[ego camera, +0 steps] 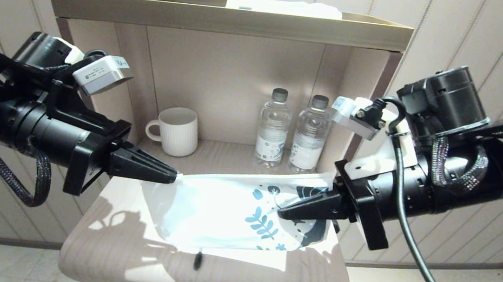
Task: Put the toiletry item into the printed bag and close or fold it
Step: Open the storage bag
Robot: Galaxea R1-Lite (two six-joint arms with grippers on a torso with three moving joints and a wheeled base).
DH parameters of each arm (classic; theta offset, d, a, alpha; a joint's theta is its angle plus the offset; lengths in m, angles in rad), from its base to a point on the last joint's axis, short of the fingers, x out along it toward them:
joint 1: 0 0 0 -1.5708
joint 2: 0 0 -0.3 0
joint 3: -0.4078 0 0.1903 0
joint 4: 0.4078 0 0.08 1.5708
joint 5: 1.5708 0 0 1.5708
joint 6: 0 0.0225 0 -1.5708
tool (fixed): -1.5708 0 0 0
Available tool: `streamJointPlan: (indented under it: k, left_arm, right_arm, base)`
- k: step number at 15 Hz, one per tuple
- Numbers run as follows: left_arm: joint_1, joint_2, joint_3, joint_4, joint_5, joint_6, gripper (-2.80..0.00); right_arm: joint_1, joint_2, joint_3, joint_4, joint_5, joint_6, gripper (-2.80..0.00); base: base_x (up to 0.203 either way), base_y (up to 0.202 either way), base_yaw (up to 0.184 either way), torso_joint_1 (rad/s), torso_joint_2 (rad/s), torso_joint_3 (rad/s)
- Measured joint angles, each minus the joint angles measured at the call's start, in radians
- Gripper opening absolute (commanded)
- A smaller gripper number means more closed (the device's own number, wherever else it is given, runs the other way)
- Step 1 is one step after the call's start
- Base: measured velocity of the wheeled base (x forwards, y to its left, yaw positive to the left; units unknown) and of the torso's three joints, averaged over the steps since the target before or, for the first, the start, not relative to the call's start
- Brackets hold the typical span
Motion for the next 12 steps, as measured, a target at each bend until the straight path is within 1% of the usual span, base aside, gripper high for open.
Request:
streamJointPlan:
  k: [3, 9, 10, 12]
  left_arm:
    - [0.015, -0.018, 0.032, -0.002, -0.001, 0.002, -2.8]
    - [0.045, -0.046, 0.054, 0.002, -0.004, -0.001, -2.8]
    - [0.047, -0.049, 0.057, 0.001, -0.004, 0.002, 0.0]
    - [0.049, -0.051, 0.064, -0.001, -0.003, 0.002, 0.0]
  right_arm:
    - [0.0, -0.013, 0.015, -0.001, 0.0, 0.0, -2.8]
    - [0.001, -0.017, 0.022, -0.001, 0.0, 0.0, -2.8]
    - [0.002, -0.017, 0.019, -0.001, 0.0, 0.0, -2.8]
    - [0.002, -0.017, 0.016, -0.001, 0.0, 0.0, -2.8]
  base:
    - [0.0, 0.0, 0.0, 0.0, 0.0, 0.0]
    - [0.0, 0.0, 0.0, 0.0, 0.0, 0.0]
    - [0.0, 0.0, 0.0, 0.0, 0.0, 0.0]
    - [0.0, 0.0, 0.0, 0.0, 0.0, 0.0]
